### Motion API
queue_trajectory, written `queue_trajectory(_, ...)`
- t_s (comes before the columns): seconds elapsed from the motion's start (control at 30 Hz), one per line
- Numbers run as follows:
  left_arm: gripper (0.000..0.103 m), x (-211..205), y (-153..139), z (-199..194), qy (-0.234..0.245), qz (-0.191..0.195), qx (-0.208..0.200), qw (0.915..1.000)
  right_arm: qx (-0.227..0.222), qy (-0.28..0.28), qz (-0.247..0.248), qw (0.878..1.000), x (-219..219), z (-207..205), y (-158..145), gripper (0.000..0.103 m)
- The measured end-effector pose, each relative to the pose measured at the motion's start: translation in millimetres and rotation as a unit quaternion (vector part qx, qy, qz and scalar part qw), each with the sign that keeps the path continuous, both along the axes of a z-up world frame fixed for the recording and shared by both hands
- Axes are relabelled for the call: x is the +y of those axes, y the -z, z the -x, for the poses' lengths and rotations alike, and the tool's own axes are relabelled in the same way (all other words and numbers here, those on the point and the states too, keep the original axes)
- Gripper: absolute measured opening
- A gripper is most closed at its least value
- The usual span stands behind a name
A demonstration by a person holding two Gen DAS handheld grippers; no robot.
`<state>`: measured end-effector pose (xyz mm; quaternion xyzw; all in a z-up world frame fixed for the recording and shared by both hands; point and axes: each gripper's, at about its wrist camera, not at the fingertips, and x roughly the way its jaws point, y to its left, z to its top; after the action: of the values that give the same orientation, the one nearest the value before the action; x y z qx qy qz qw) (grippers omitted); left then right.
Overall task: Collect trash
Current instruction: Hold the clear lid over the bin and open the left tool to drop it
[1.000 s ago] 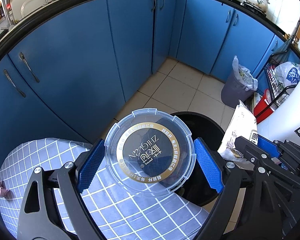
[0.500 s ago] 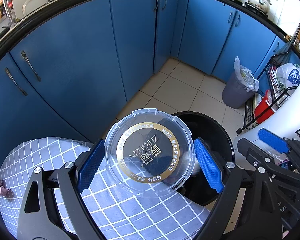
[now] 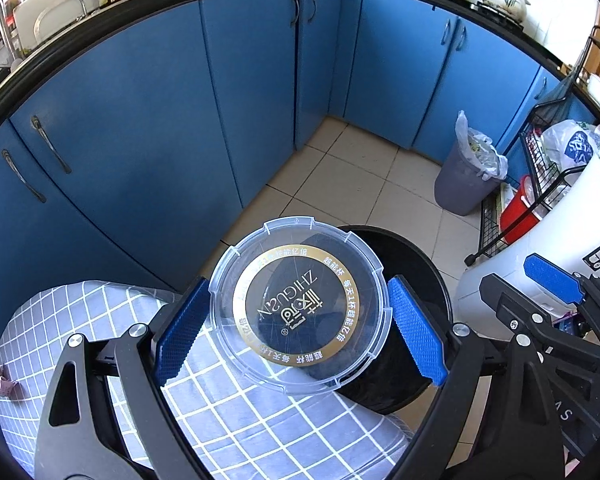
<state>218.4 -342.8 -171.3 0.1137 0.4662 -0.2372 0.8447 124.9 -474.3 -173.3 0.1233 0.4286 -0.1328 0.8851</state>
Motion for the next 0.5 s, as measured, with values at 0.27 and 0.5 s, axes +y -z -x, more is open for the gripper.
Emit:
queue_trajectory(0.27,0.088,-11,-1,8,0.009,0.0,0.0,1.0,-0.004,0.01,0.001,1.0,-8,10,-3,0.056)
queue_trajectory(0.5,0.088,-17,-4,12,0.016,0.002,-0.003,0.9999,-0.006,0.022,0.002,1.0,-12,17,-6,0.056)
